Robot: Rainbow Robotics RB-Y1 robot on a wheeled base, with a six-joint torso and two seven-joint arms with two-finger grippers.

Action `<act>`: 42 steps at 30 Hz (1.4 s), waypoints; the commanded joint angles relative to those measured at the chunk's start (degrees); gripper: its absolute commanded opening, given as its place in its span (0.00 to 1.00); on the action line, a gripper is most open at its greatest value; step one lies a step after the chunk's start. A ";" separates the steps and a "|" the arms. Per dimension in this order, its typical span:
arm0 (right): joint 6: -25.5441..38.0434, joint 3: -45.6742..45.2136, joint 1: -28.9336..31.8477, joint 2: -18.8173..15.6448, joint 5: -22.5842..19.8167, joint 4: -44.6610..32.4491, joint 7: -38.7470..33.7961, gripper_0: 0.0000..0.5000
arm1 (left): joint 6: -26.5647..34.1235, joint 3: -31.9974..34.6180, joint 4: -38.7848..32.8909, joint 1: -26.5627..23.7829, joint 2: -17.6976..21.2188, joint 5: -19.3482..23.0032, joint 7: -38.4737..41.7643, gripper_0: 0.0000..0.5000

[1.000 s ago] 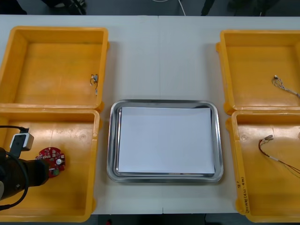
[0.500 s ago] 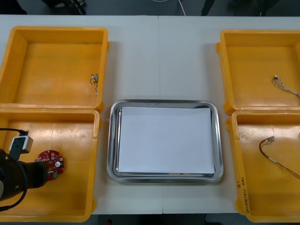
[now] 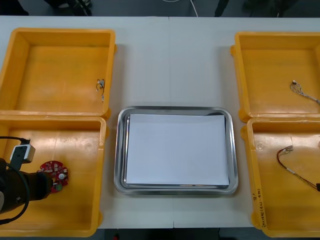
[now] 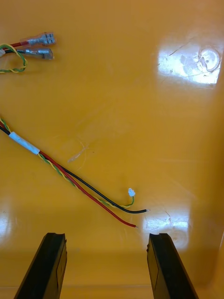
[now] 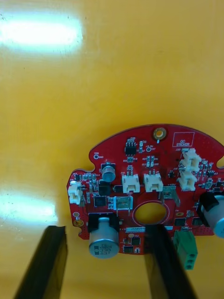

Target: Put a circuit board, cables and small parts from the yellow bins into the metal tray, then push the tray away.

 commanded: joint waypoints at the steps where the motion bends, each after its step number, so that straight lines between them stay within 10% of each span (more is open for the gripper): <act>1: 2.76 -3.41 -2.05 -2.14 -1.29 -1.59 2.74 1.00 | 2.37 1.27 -0.47 -2.94 2.14 0.48 -4.49 1.00; 23: 13.31 -1.65 -17.78 -13.66 -12.72 3.69 4.14 1.00 | 21.44 14.18 -11.46 -7.16 0.82 10.06 -2.90 1.00; 42: 12.96 6.79 -24.64 -17.17 -17.73 8.96 30.69 1.00 | 23.55 10.23 -15.32 -7.51 -9.46 4.79 -1.50 1.00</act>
